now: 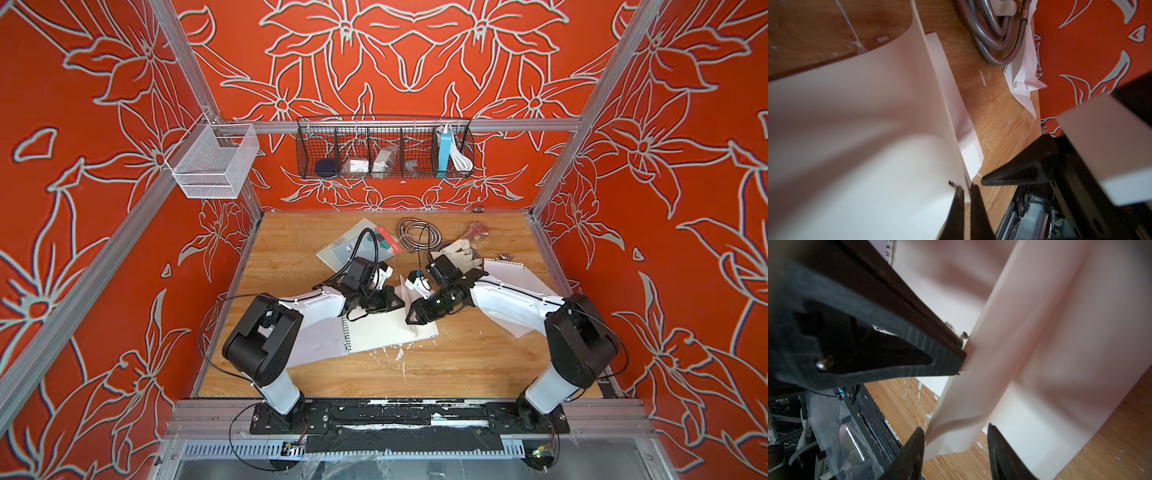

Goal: Tear off pages from different notebooks
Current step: Tear off the paper from the notebook.

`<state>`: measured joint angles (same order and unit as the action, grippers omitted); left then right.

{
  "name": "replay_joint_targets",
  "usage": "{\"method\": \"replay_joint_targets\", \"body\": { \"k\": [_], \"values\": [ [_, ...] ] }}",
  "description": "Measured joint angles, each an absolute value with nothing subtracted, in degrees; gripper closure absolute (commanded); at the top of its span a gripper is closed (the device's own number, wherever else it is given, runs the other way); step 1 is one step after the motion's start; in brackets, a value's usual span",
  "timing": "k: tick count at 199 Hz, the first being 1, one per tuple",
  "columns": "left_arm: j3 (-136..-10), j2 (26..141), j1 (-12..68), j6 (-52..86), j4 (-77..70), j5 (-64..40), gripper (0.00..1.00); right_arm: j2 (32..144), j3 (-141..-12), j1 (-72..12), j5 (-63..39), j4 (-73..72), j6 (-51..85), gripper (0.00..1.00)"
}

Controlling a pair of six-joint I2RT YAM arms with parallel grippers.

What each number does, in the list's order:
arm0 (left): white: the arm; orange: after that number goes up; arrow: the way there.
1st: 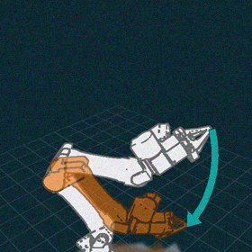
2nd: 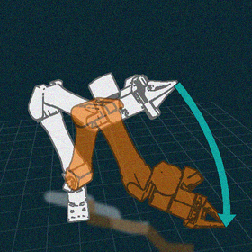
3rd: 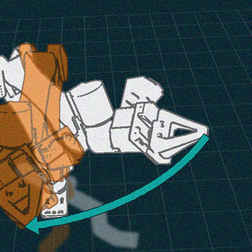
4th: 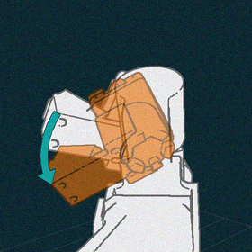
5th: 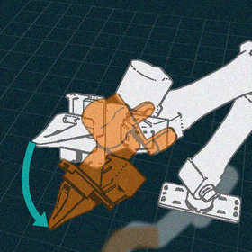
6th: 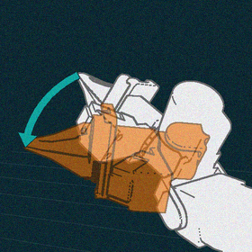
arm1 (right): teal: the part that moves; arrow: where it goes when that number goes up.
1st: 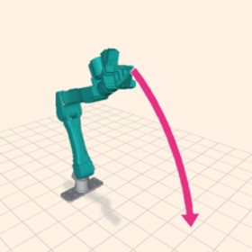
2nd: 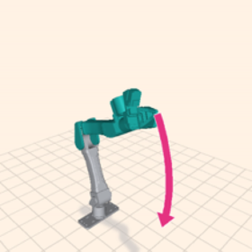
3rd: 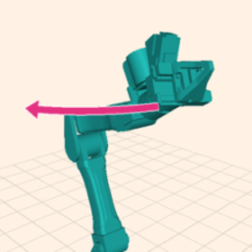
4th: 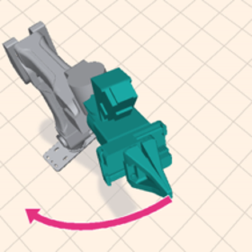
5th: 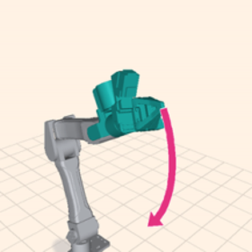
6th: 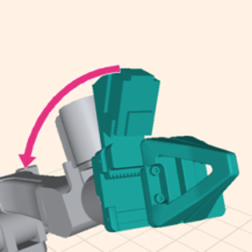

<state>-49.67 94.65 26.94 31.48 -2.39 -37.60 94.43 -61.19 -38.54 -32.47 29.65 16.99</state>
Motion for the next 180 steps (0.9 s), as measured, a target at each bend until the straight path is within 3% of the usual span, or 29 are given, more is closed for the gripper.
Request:
{"method": "replay_joint_targets", "body": {
  "k": [67,115,141,161,180],
  "values": [
    [-49.67,94.65,26.94,31.38,-2.39,-37.6,1.0,94.54,-61.19,-38.54,-30.41,30.04,17.02,0.52],
    [-49.74,94.37,26.94,30.06,-1.21,-38.24,1.0,94.89,-61.06,-38.52,-30.06,29.95,17.15,0.89],
    [-51.16,91.94,27.83,24.97,6.68,-36.99,1.0,95.64,-60.9,-38.26,-30.11,29.69,17.08,0.97],
    [-52.73,88.55,30.33,20.14,13.3,-35.2,0.91,96.12,-60.88,-37.82,-30.72,29.39,17.39,0.99],
    [-53.06,85.69,33.69,16.05,17.19,-33.63,0.77,96.9,-60.9,-37.1,-32.21,28.84,17.89,0.99]
  ]
}}
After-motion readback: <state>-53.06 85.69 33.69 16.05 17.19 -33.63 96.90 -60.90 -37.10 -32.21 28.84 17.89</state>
